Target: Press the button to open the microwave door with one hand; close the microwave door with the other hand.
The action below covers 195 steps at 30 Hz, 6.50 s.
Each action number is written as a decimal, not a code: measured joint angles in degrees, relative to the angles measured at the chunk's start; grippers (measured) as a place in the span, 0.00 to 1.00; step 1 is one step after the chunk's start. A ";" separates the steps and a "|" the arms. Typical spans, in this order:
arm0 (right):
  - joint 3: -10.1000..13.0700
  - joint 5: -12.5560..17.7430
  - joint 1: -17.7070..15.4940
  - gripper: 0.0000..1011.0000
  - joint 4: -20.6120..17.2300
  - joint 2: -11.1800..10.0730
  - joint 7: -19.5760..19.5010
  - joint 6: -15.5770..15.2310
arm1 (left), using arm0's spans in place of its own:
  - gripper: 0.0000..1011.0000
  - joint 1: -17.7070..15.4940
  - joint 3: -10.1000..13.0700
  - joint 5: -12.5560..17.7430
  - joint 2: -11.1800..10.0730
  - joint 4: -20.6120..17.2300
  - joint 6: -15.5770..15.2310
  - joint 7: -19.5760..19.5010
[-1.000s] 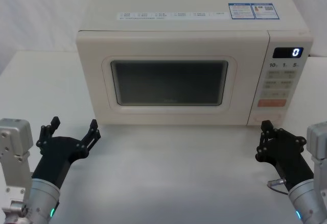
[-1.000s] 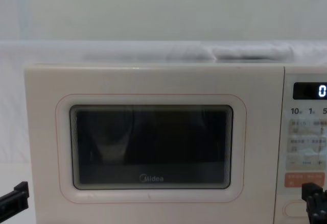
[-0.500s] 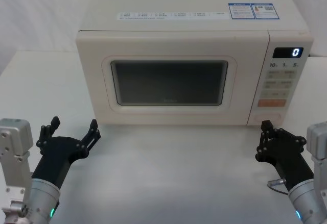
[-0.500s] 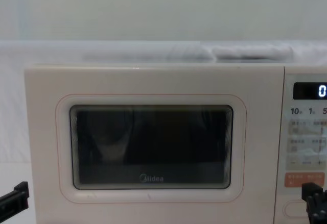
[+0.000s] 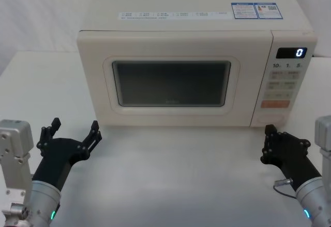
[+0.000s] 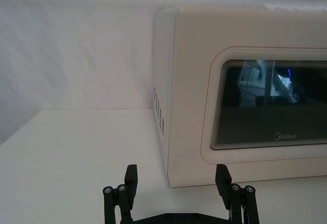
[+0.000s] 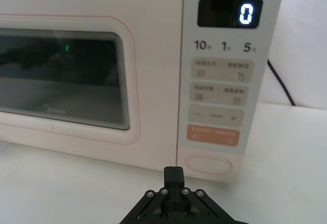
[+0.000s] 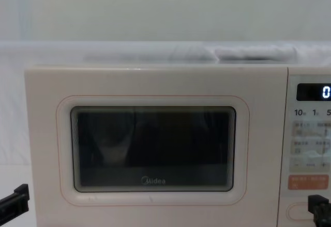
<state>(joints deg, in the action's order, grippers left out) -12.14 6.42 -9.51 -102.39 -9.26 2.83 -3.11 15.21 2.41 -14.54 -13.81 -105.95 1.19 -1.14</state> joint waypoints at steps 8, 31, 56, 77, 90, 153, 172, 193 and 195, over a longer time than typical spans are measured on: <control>2.55 1.20 1.07 0.00 -0.89 0.10 1.98 -6.28 | 0.99 0.00 0.00 0.00 0.00 0.00 0.00 0.00; 4.60 2.91 9.85 0.00 11.77 2.06 4.61 -7.36 | 0.99 0.00 0.00 0.00 0.00 0.00 0.00 0.00; 4.21 3.23 13.40 0.00 18.01 4.22 4.16 -2.66 | 0.99 0.00 0.00 0.00 0.00 0.00 0.00 0.00; 4.44 2.92 14.35 0.00 19.72 4.74 3.68 -1.24 | 0.99 0.00 0.00 0.00 0.00 0.00 0.00 0.00; 4.54 2.78 15.89 0.00 21.81 5.05 3.88 -0.44 | 0.99 0.00 0.00 0.00 0.00 0.00 0.00 0.00; 4.69 2.65 14.08 0.00 20.47 5.73 3.37 0.04 | 0.99 0.00 0.00 0.00 0.00 0.00 0.00 0.00; 4.10 -0.97 5.37 0.00 6.56 5.23 0.46 -2.31 | 0.99 0.00 0.01 0.00 0.00 0.00 0.01 0.00; 10.87 -3.73 -0.90 0.00 -4.12 2.64 0.95 -3.18 | 0.99 0.00 0.01 0.00 0.00 0.00 0.00 0.00; 11.53 -3.18 -0.70 0.00 -4.06 2.10 1.95 -3.48 | 0.99 0.00 0.01 0.00 0.00 0.00 0.00 0.00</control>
<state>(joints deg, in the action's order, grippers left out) -0.61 3.24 -10.21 -106.45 -7.17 4.78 -6.59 15.21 2.42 -14.54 -13.81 -105.95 1.19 -1.14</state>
